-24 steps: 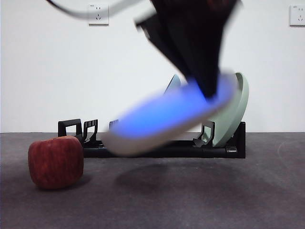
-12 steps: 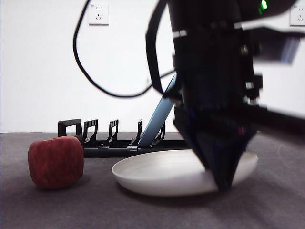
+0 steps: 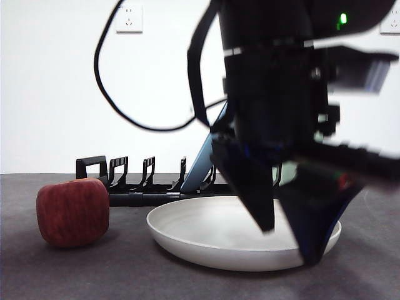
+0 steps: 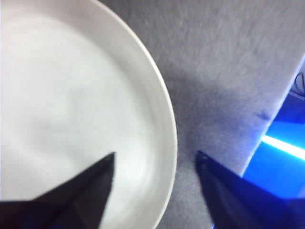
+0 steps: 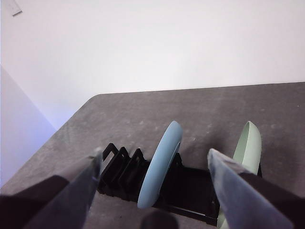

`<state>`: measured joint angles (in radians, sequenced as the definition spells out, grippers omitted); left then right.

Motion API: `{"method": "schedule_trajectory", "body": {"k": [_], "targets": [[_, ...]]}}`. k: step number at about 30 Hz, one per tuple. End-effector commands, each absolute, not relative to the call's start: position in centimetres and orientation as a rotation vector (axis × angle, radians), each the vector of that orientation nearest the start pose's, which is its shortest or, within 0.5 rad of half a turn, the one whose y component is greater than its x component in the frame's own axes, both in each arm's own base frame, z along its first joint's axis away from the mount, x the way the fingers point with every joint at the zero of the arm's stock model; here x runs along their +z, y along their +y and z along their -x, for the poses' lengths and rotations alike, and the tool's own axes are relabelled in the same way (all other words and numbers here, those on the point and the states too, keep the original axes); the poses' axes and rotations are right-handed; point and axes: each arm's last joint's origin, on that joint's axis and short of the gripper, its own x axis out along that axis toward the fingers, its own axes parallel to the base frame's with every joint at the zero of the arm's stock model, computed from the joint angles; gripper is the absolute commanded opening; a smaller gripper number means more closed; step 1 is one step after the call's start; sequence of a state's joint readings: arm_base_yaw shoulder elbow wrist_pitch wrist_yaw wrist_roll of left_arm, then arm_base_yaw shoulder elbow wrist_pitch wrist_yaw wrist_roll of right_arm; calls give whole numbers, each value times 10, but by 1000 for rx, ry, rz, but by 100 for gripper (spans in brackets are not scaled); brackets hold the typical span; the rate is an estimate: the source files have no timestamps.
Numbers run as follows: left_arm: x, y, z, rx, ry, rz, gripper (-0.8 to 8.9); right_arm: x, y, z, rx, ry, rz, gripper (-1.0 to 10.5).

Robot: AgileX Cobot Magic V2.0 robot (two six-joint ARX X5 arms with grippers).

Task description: Take the yellow plate from the plate rack,put the plate on the table,take the apple from the table,put the apple in the plate

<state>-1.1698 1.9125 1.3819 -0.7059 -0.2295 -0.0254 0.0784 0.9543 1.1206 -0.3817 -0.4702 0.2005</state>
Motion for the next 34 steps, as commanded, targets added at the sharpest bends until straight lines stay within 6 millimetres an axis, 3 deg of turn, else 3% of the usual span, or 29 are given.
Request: {"method": "schedule_trajectory", "body": {"k": [1, 7, 14, 19, 22, 27, 32, 34], "targets": [[215, -341, -155, -783, 917, -752, 346, 400, 29, -189, 532, 259, -228, 379], [285, -301, -172, -711, 745, -587, 346, 400, 35, -188, 564, 268, -242, 379], [345, -219, -215, -505, 636, -369, 345, 402, 58, -184, 684, 282, -225, 379], [377, -160, -225, -378, 561, -251, 345, 405, 86, -185, 811, 301, -182, 381], [398, -128, -218, -300, 492, -192, 345, 403, 109, -188, 898, 341, -149, 384], [428, -86, -186, -232, 369, -132, 345, 388, 156, -199, 978, 415, -59, 388], [448, -59, -145, -197, 271, -94, 345, 369, 204, -207, 996, 477, 59, 542], [454, -51, -128, -198, 224, -78, 345, 359, 224, -211, 995, 500, 123, 542]]}}
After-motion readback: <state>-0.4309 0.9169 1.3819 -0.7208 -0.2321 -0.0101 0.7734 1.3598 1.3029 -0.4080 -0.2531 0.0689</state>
